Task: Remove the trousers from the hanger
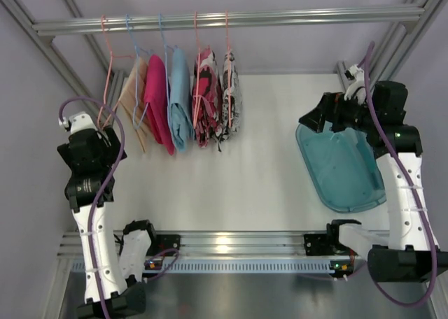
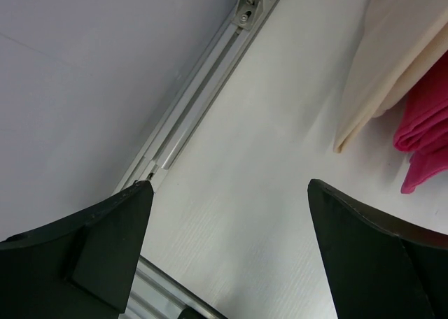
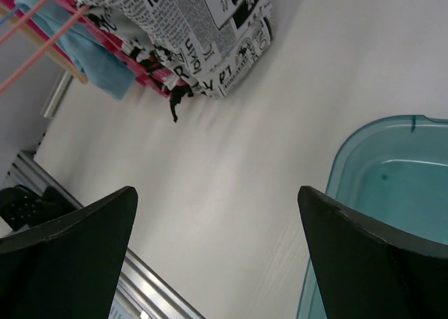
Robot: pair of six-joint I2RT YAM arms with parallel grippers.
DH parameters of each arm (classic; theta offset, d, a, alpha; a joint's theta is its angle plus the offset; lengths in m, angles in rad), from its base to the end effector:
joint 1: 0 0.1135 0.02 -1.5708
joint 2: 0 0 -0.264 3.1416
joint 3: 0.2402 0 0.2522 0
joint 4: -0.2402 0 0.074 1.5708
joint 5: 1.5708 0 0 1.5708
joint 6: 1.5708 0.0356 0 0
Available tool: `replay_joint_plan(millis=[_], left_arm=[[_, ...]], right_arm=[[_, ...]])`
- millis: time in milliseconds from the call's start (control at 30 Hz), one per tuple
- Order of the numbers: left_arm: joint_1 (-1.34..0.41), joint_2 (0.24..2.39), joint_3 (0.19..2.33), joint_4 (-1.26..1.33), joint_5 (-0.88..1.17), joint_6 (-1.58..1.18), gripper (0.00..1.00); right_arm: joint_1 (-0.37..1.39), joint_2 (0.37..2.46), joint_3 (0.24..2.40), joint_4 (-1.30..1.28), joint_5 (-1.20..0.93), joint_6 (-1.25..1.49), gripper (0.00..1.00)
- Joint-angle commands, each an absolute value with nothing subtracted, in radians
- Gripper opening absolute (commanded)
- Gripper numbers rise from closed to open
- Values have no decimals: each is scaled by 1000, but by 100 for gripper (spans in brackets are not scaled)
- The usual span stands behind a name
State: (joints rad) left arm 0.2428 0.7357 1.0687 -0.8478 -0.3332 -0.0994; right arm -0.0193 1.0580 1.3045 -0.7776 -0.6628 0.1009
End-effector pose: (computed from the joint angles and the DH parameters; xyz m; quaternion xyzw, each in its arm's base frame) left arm 0.1233 0.0425 0.3744 -0.2274 0.8252 0.1785 0.4853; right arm 0.2018 0.0180 0.4098 -0.1120 0.8289 0.3013 0.4578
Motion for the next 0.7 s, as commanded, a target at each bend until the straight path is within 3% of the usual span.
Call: replay_joint_plan(millis=[0, 133, 367, 667], left_arm=[[249, 773, 1141, -844, -285, -95, 99], [247, 850, 1227, -844, -272, -123, 99], [249, 899, 1411, -841, -132, -167, 99], [249, 923, 1499, -804, 100, -281, 99]], right_arm=[[64, 1071, 1333, -609, -726, 262, 99], [146, 1120, 1355, -500, -730, 403, 99], [208, 1114, 1215, -23, -646, 857, 99], [400, 1284, 1265, 219, -580, 997, 97]])
